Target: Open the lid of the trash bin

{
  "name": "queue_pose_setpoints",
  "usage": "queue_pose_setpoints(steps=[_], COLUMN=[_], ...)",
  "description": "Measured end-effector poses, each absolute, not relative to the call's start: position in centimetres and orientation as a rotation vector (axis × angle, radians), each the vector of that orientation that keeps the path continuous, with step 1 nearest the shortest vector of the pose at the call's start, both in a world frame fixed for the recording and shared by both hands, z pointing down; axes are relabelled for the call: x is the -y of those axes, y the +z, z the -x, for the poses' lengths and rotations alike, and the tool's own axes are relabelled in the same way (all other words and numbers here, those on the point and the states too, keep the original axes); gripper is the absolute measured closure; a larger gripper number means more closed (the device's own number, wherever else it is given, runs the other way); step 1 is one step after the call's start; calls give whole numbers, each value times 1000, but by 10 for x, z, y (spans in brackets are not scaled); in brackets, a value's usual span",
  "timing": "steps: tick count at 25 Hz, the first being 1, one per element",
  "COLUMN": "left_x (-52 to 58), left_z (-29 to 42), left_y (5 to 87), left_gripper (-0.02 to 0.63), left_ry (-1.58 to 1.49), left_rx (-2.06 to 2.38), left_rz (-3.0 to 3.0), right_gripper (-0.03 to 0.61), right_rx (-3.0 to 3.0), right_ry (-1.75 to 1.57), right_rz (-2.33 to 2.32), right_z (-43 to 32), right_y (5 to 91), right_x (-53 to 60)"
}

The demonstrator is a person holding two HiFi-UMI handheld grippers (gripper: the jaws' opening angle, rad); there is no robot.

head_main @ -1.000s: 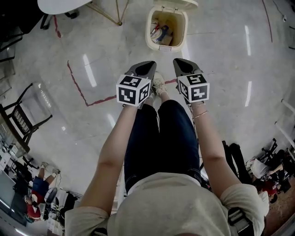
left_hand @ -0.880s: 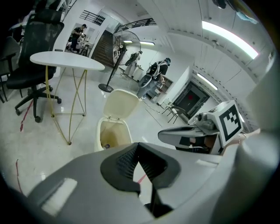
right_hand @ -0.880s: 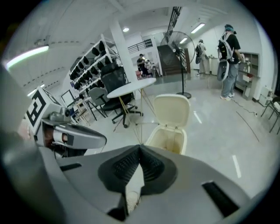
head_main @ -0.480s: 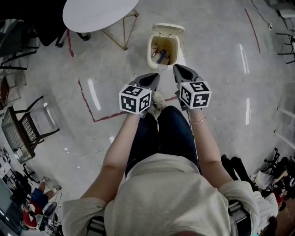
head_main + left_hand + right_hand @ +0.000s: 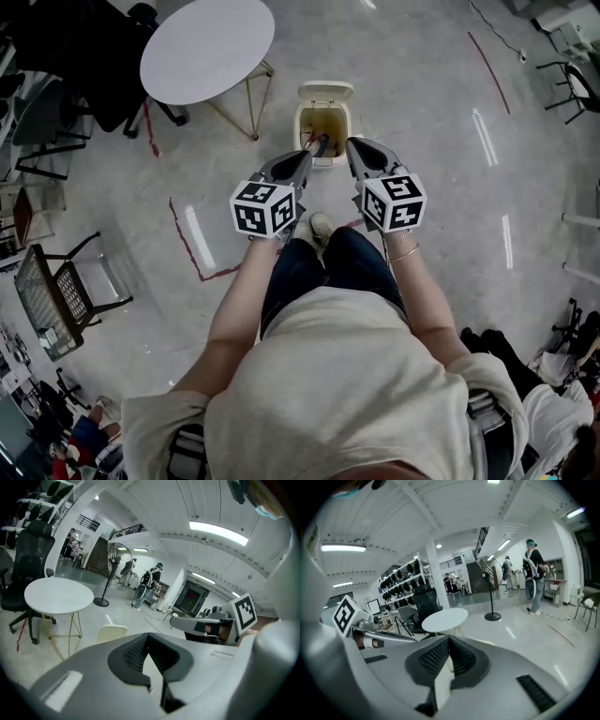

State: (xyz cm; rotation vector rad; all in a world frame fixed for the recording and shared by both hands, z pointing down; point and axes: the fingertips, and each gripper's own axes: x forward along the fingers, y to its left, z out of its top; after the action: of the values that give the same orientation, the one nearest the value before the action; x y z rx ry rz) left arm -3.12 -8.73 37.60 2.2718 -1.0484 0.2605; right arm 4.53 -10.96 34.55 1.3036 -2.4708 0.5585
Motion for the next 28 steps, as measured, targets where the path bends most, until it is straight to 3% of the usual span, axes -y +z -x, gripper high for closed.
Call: queue_pose_setpoints(steps=[14, 28], left_x=[100, 79], left_z=[15, 36], left_y=[292, 296], left_gripper=[604, 604], left_ry=[194, 185], left_rx=[1116, 1217], left_rz=[-2471, -2410], right_gripper=[572, 572], right_rx=[2594, 2658], right_ry=[319, 320], right_rz=[-1164, -1151], right_z=[-22, -22], right_y=[265, 251], right_x=[101, 81])
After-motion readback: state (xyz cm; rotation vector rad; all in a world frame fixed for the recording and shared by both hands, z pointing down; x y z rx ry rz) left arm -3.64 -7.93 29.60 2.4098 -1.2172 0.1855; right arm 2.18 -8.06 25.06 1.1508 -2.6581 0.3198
